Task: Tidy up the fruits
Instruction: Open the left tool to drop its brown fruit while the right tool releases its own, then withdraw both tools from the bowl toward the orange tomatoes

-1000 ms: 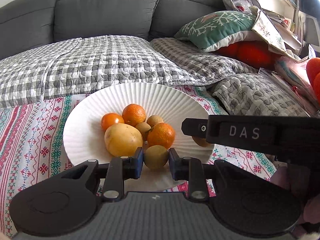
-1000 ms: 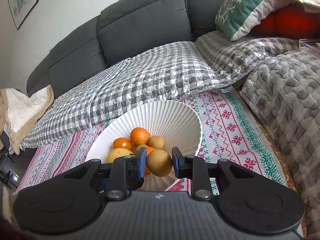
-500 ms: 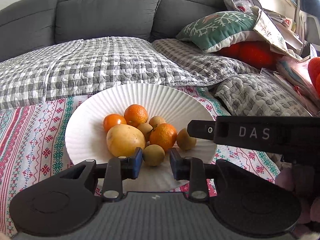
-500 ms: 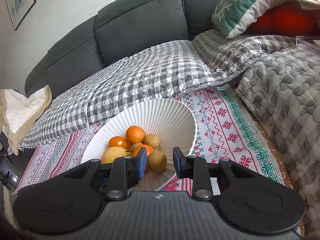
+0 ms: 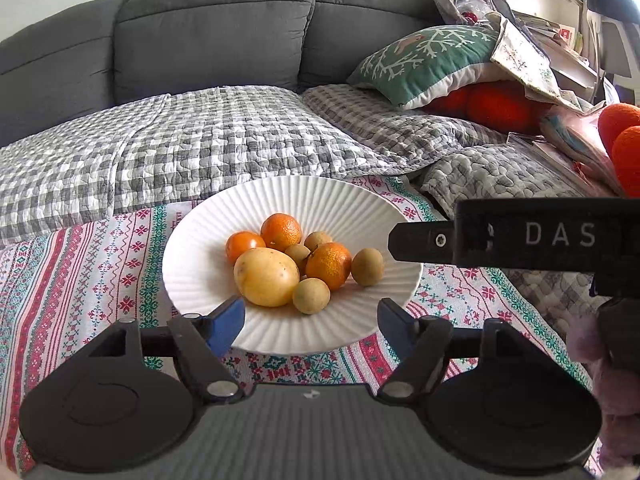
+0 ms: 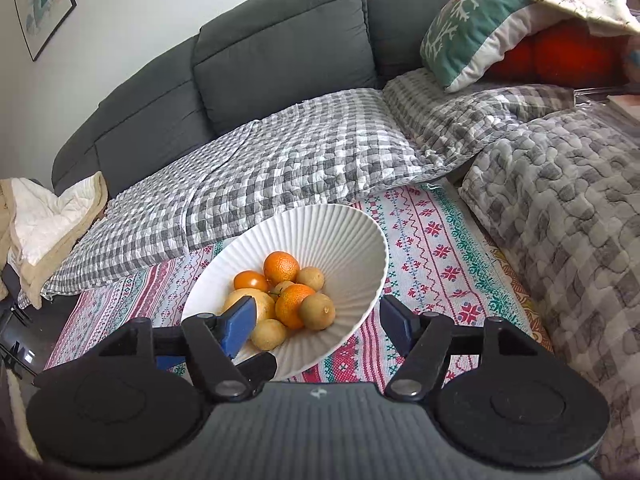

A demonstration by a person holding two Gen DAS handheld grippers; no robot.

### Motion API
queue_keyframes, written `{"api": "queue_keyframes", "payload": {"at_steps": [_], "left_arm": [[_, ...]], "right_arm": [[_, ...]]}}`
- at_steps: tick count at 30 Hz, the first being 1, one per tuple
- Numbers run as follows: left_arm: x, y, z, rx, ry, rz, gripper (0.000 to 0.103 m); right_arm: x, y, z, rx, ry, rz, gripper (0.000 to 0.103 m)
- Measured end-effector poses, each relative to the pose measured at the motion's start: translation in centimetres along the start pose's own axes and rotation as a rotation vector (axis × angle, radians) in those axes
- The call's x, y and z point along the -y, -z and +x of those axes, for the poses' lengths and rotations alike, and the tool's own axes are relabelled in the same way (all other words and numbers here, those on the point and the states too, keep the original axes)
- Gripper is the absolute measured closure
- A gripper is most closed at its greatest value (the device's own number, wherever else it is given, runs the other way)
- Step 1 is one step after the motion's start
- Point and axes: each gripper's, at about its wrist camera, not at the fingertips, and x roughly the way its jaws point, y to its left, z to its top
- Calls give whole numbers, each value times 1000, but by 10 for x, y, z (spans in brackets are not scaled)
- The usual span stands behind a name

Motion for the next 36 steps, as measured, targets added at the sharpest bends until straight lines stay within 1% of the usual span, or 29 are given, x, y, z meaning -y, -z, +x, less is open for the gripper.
{"api": "queue_keyframes", "payload": {"at_steps": [1,4,7,9,11,13,15,17,22,29,36], "left_arm": [[0,1,-4,3,-4,5,29],[0,3,-15,-2,-12,17,23],[0,7,-24,-19,-40,47,16],[-2,11,-29,-35,-52,60,14],[-7,15,-34,-55,-57,60,14],[-12,18,-39,-70,-59,53,13],[-17,21,-45,-84,-60,49,13],[-22,25,-49,-95,-62,48,10],[-38,35,-55,-136,-71,33,10],[-55,46,-69,-142,-90,44,10],[-73,63,-80,-142,-92,37,10]], "right_arm": [[-1,0,-3,-1,0,1,33],[-5,2,-12,-11,15,-16,27],[-8,4,-20,-18,41,-53,20],[-9,5,-27,-17,54,-70,17],[-10,7,-35,-18,65,-87,12],[-12,9,-41,-20,81,-101,9],[-14,11,-45,-40,116,-103,9],[-16,14,-50,-64,139,-91,8],[-25,24,-63,-80,130,-124,3],[-34,43,-70,-103,127,-165,1],[-37,59,-72,-92,141,-216,1]]}}
